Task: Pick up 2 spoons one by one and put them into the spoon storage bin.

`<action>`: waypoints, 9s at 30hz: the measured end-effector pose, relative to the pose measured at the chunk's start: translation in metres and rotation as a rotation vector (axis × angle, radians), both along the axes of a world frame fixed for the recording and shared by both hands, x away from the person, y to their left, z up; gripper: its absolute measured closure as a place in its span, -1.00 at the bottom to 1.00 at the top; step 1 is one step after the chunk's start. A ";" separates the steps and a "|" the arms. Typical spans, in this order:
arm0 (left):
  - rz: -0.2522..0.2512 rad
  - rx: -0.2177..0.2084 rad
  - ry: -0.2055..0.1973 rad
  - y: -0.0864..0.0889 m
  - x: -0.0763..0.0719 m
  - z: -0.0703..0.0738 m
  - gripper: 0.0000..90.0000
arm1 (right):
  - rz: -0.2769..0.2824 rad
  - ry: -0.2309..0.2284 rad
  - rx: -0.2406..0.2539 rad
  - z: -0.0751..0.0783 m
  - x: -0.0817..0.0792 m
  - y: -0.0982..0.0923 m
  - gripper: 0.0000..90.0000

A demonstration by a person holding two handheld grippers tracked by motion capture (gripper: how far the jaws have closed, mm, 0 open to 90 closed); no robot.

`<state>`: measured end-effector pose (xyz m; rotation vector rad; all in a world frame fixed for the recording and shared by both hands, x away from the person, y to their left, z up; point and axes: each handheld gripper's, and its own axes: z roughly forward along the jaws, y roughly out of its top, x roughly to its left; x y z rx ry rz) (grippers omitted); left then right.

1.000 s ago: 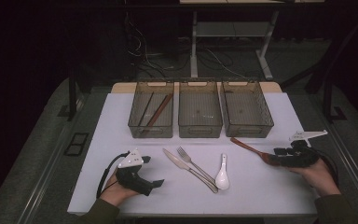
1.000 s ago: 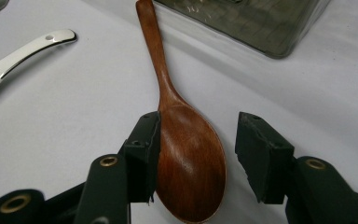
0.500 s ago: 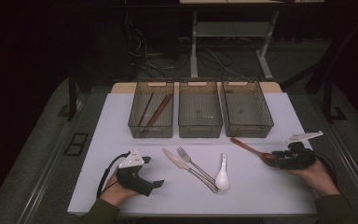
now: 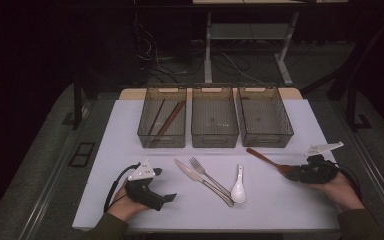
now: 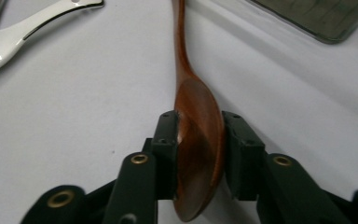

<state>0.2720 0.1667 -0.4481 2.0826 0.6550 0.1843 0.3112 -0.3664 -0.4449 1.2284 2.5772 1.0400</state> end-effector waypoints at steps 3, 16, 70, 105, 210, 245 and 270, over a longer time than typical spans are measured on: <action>0.000 0.000 0.001 0.000 0.000 0.000 -1.00 | 0.009 0.006 0.002 0.000 0.000 0.001 0.63; -0.003 0.004 0.003 -0.001 0.000 -0.001 -1.00 | 0.013 0.020 0.011 -0.001 0.000 0.001 0.75; -0.008 0.006 0.004 -0.003 0.001 -0.001 -1.00 | -0.014 -0.152 0.143 0.054 0.005 0.021 0.77; -0.019 0.006 0.000 -0.005 0.001 -0.001 -1.00 | 0.033 -0.201 0.138 0.079 0.045 0.075 0.77; -0.022 -0.002 -0.004 -0.008 0.001 -0.001 -1.00 | 0.186 -0.058 -0.010 0.041 0.051 0.164 0.98; -0.022 -0.003 -0.006 -0.007 0.000 0.000 -1.00 | 0.196 -0.002 -0.129 0.011 0.037 0.160 0.99; -0.027 -0.011 -0.011 -0.006 -0.001 0.001 -1.00 | 0.163 0.019 -0.136 0.012 0.023 0.126 0.99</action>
